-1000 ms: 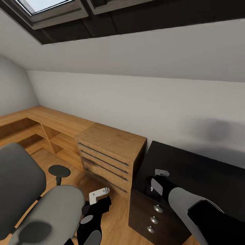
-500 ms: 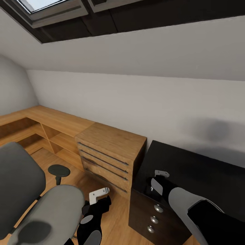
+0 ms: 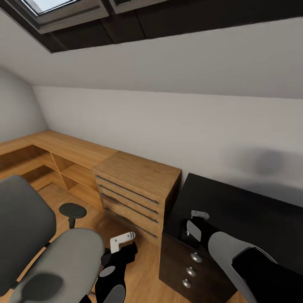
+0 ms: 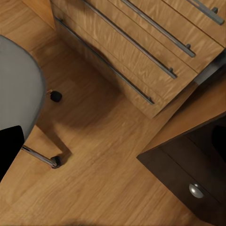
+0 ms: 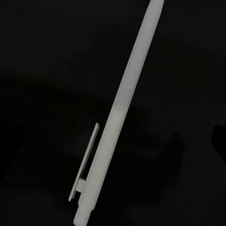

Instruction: In the bedroom, organize the workspace by keeping the computer under the desk, ensuring the monitor is on the desk, placing the keyboard on the desk next to the monitor, placing the mouse on the desk next to the keyboard, moving the folder from the swivel chair onto the desk next to the mouse, stacking the notebook on top of the folder with the pen on top of the notebook, and positioning the swivel chair next to the desk.

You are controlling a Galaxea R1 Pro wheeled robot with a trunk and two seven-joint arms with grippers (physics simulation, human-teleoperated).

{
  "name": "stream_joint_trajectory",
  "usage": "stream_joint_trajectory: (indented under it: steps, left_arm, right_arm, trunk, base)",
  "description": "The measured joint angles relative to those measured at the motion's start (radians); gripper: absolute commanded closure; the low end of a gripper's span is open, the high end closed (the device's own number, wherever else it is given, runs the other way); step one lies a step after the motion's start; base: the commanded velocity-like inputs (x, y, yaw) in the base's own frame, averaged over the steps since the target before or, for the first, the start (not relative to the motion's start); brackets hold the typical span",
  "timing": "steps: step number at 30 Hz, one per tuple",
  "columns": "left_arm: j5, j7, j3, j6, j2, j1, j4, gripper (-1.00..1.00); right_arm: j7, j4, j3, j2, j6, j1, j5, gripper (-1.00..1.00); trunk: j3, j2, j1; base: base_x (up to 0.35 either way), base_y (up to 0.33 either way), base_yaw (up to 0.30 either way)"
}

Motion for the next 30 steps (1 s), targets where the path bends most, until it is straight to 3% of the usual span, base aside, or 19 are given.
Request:
stream_joint_trajectory:
  steps: [8, 30]
  left_arm:
    - [0.000, 0.000, 0.001, 0.000, 0.000, 0.000, 0.000, -1.00]
    - [0.000, 0.000, 0.001, 0.000, 0.001, 0.000, 0.000, -1.00]
  right_arm:
    - [0.001, -0.001, 0.001, 0.000, -0.001, 0.000, 0.000, -1.00]
    - [0.013, -0.001, 0.001, -0.008, 0.000, 0.000, -0.001, -1.00]
  trunk:
    - [-0.016, -0.035, 0.019]
    - [-0.016, -0.035, 0.019]
  base:
    - [0.000, 0.000, 0.000]
    - [0.000, 0.000, 0.000]
